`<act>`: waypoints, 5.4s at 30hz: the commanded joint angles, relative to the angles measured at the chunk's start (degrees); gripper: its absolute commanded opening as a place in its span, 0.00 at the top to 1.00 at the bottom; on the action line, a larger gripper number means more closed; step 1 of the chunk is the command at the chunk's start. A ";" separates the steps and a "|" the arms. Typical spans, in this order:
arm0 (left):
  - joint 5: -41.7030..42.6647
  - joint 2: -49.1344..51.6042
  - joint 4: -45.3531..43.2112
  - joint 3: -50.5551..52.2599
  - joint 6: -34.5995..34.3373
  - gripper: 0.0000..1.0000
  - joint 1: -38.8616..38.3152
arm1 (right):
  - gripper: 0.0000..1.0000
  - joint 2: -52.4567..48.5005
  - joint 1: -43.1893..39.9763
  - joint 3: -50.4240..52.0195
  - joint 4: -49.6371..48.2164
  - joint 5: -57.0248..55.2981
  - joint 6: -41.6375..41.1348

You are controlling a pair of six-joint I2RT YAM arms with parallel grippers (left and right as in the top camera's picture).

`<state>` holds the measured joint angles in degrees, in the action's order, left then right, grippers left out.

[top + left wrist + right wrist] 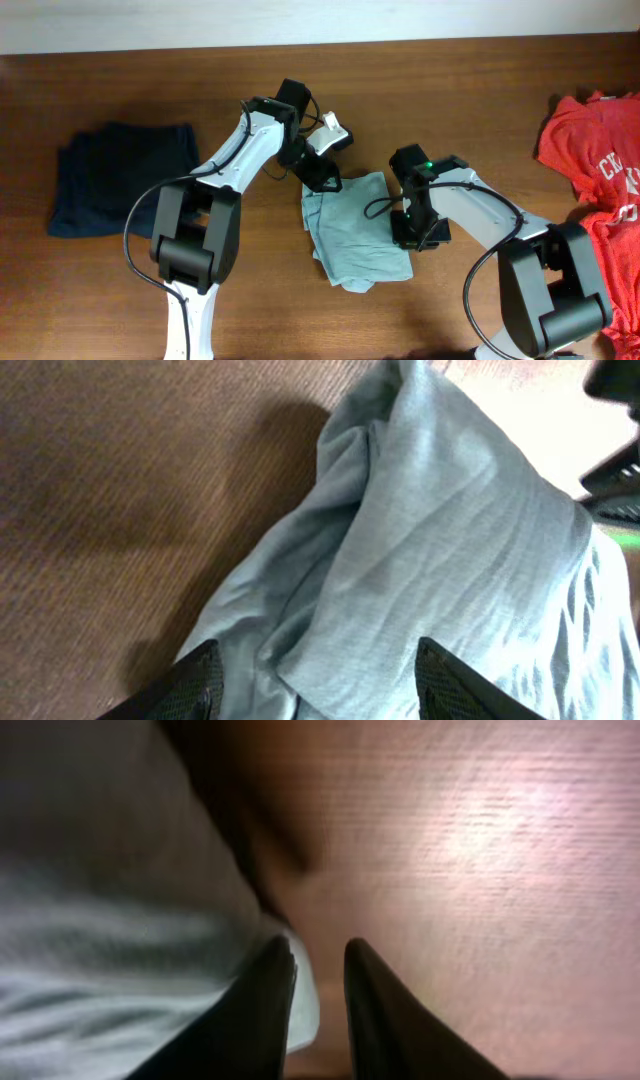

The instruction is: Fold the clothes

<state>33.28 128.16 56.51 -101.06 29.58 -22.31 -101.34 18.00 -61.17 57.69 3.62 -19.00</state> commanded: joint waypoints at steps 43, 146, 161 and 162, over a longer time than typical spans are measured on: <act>-0.50 0.42 25.18 -28.11 1.36 0.39 8.70 | 0.84 0.35 -2.78 6.97 -10.38 -12.33 7.82; 4.83 -23.17 -46.71 48.85 -68.22 0.01 2.91 | 0.96 -10.80 -9.92 -9.51 -17.11 16.74 -3.85; 2.36 -20.35 -52.26 48.83 -70.34 0.01 2.40 | 0.96 -12.39 -4.55 -9.51 -13.55 14.32 -7.02; 2.43 -19.69 -53.16 48.83 -70.34 0.01 2.36 | 0.96 -12.39 -4.68 -9.51 -12.96 13.66 -7.02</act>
<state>36.49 105.23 5.21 -52.64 -40.36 -19.55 -111.83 13.50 -70.70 43.05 21.08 -25.39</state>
